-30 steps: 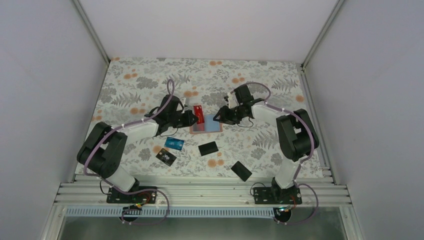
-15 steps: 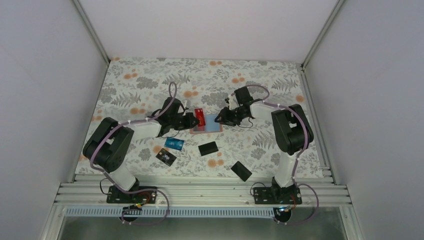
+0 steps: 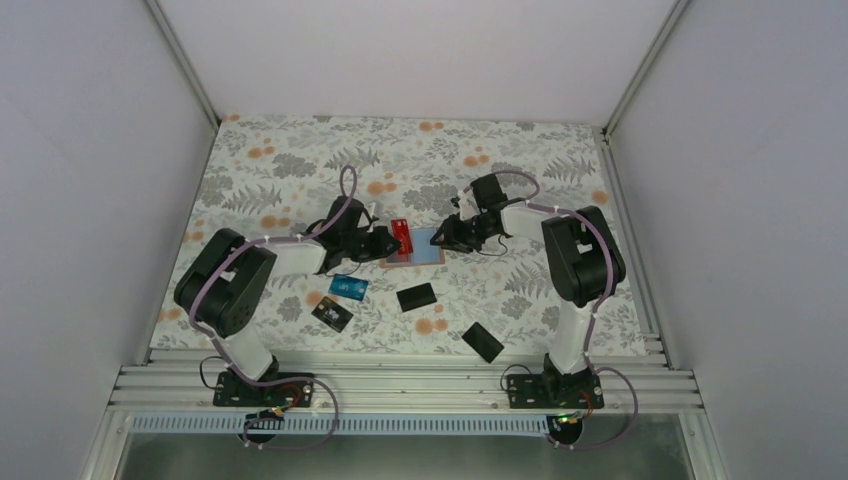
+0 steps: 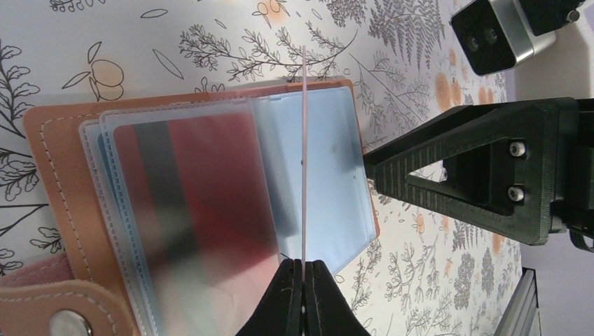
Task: Put the credit cards into the card holder
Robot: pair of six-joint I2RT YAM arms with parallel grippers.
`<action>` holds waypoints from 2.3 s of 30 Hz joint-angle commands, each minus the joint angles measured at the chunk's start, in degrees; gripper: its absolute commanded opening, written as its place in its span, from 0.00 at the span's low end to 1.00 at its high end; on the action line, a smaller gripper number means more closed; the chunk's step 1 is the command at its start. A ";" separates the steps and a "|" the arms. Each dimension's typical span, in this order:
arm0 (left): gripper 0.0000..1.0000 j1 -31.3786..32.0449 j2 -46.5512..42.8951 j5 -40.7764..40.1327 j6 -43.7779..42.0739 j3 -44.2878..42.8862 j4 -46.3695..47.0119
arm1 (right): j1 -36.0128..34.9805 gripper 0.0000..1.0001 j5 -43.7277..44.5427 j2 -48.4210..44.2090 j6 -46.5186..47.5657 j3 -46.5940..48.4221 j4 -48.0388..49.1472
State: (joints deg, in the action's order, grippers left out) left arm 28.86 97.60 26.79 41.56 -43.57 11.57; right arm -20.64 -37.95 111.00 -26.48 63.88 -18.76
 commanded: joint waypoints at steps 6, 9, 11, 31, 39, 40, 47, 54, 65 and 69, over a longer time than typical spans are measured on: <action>0.02 -0.22 1.74 0.51 0.53 1.03 2.31 | 0.33 0.37 -0.71 1.41 0.82 0.98 0.97; 0.02 -0.19 1.92 0.50 0.71 1.11 2.57 | 0.33 0.37 -0.71 1.47 0.82 0.99 0.88; 0.02 -0.21 2.12 0.72 0.78 1.10 2.78 | 0.34 0.37 -0.72 1.65 0.82 0.94 0.91; 0.02 -0.07 2.95 3.36 4.53 2.60 5.70 | 0.33 0.36 -1.52 2.19 0.90 0.72 1.01; 0.02 -0.12 2.74 3.97 5.99 3.31 6.52 | 0.34 0.36 -1.77 2.37 0.99 0.89 0.91; 0.02 -0.12 2.81 4.10 6.25 3.25 6.53 | 0.34 0.36 -1.79 2.37 1.08 0.92 0.90; 0.02 -0.11 4.12 5.02 7.50 2.64 5.87 | 0.30 0.36 -2.09 2.45 1.08 0.98 0.83; 0.02 -0.12 5.27 5.44 8.31 1.30 2.37 | 0.28 0.36 -2.31 2.52 0.98 0.99 0.75; 0.02 -0.09 7.11 7.91 8.05 -1.70 -1.15 | 0.34 0.36 -2.61 2.47 1.16 0.99 0.66; 0.02 -0.18 7.63 8.72 7.45 -2.75 -2.69 | 0.34 0.36 -2.74 2.56 1.25 1.15 0.54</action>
State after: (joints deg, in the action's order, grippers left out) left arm 28.80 103.88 34.30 49.98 -45.08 12.58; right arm -20.25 -40.51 111.90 -26.28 63.90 -18.22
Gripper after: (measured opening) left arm 0.028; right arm 0.356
